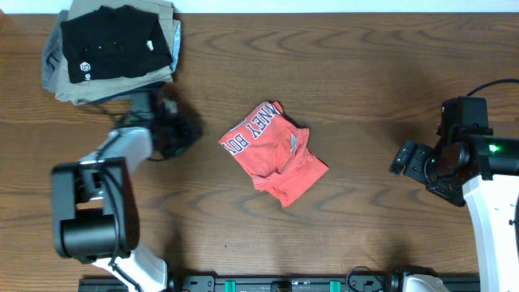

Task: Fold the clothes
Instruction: 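Move the left gripper to the bundle's left edge and grasp it, then drag the orange bundle with the left gripper toward the clothes stack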

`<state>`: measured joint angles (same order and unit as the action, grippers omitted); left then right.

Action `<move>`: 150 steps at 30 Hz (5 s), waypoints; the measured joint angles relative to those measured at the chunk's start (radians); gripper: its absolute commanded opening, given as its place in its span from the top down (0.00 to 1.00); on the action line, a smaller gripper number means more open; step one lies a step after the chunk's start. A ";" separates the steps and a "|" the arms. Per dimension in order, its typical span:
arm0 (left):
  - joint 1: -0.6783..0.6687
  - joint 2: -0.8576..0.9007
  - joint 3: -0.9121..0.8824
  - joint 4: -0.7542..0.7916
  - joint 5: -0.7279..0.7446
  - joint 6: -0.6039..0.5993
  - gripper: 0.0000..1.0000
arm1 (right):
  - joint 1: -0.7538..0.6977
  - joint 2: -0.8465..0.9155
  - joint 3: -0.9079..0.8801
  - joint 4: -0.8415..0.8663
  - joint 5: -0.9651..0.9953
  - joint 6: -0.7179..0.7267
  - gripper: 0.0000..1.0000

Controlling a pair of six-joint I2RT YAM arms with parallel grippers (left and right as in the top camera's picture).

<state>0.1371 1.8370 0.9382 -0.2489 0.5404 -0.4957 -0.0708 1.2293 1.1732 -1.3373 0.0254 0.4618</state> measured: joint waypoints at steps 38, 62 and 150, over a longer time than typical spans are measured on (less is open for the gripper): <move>-0.291 0.015 -0.019 0.071 0.136 0.222 0.69 | 0.000 0.000 0.000 0.017 -0.033 -0.019 0.01; 0.146 0.000 -0.008 -0.038 0.028 0.020 0.90 | 0.000 0.000 0.000 0.013 -0.034 -0.023 0.01; 0.034 -0.005 0.557 -0.245 0.140 0.412 0.90 | 0.000 0.000 0.000 0.041 -0.056 -0.035 0.01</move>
<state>0.1711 1.8320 1.4952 -0.4938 0.6804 -0.0841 -0.0708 1.2297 1.1732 -1.2961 -0.0303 0.4267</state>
